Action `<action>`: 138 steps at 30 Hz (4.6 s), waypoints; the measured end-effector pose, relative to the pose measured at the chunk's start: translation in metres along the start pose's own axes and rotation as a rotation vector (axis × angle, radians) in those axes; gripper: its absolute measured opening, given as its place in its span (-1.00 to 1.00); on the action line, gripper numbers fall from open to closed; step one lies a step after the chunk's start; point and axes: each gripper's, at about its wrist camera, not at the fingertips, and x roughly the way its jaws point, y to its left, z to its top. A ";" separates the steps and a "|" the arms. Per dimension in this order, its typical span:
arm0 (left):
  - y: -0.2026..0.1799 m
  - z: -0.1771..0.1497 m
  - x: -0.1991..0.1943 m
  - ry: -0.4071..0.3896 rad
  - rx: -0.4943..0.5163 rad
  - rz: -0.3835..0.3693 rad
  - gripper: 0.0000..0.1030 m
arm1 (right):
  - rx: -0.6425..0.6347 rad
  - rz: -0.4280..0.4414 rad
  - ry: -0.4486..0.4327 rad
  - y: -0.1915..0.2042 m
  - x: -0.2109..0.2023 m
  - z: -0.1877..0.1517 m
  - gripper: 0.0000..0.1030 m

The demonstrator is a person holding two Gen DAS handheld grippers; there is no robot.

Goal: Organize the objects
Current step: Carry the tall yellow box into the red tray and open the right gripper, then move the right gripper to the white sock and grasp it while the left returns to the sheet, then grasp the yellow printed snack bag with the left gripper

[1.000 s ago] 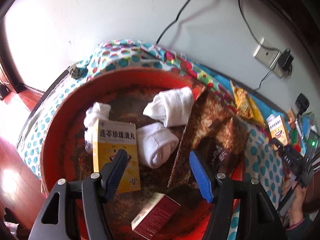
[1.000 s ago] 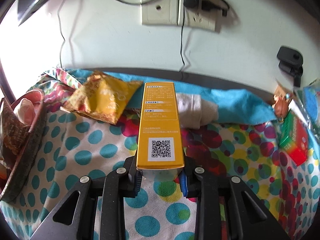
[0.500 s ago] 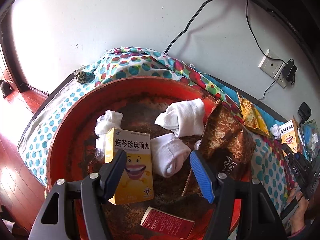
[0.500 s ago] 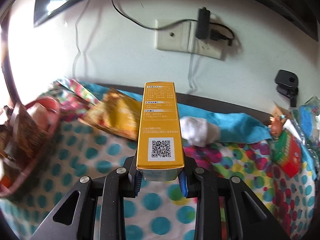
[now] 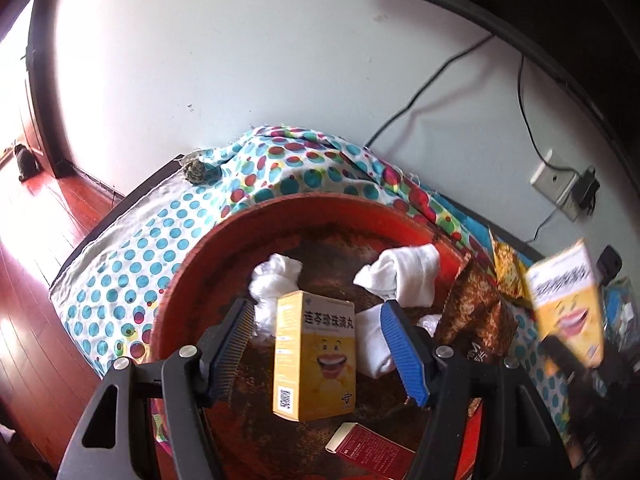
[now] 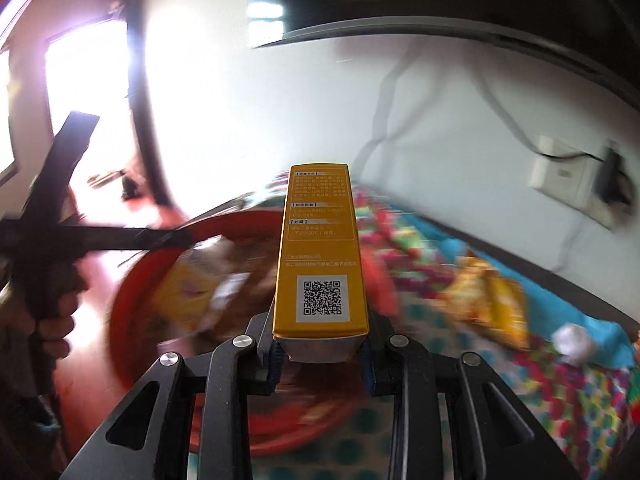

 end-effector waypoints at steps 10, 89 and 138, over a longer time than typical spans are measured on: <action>0.038 0.005 -0.003 -0.002 -0.127 -0.011 0.33 | -0.116 0.119 0.088 0.071 0.036 -0.018 -0.45; -0.093 -0.014 -0.005 -0.066 0.140 -0.074 0.33 | 0.441 -0.477 0.323 -0.305 0.059 -0.078 1.00; -0.367 -0.082 0.155 -0.075 0.937 0.153 0.34 | 0.601 -0.436 0.136 -0.328 0.025 -0.082 -0.12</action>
